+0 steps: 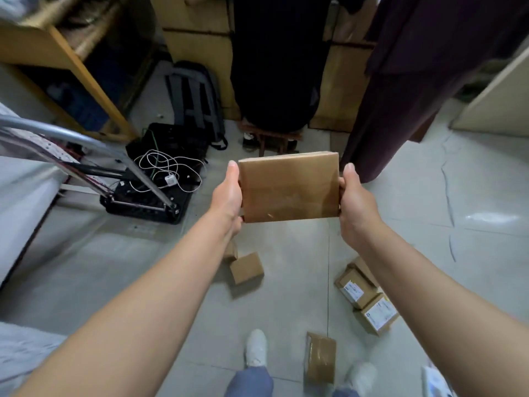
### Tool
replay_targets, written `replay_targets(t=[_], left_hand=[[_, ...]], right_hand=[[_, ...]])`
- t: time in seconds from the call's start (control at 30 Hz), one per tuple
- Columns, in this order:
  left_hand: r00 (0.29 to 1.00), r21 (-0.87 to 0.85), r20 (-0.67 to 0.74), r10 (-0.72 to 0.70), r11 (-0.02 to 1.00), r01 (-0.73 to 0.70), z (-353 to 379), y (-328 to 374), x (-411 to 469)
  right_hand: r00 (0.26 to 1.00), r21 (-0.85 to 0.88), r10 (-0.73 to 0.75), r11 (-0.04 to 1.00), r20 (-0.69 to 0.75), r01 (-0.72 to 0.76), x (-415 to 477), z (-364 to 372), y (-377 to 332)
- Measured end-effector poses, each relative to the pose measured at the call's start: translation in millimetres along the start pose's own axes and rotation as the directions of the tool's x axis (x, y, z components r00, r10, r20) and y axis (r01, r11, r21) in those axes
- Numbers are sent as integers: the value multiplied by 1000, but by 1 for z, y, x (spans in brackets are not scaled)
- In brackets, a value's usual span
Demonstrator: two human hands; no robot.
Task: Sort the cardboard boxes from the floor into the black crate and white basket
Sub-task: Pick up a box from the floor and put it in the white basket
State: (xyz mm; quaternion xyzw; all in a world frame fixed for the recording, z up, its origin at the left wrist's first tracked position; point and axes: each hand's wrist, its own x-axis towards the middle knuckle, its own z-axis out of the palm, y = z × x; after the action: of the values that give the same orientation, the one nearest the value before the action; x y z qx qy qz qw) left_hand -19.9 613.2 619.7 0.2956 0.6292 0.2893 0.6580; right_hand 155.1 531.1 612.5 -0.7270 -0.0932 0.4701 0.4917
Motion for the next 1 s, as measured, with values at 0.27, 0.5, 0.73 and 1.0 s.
replay_targets(t=[0.27, 0.5, 0.73, 1.0], left_hand=[[996, -39, 12, 84, 996, -84, -41, 26, -98], [973, -77, -68, 219, 972, -224, -74, -8, -189], [955, -172, -152, 254, 945, -278, -120, -50, -263], [868, -312, -434, 242, 863, -397, -187, -74, -312]], right_hand=[[997, 128, -76, 989, -4, 76, -96, -8, -14], [982, 106, -143, 986, 122, 130, -169, -33, -13], [944, 20, -102, 995, 314, 101, -223, -40, 4], [897, -164, -96, 969, 432, 182, -282, 15, 28]])
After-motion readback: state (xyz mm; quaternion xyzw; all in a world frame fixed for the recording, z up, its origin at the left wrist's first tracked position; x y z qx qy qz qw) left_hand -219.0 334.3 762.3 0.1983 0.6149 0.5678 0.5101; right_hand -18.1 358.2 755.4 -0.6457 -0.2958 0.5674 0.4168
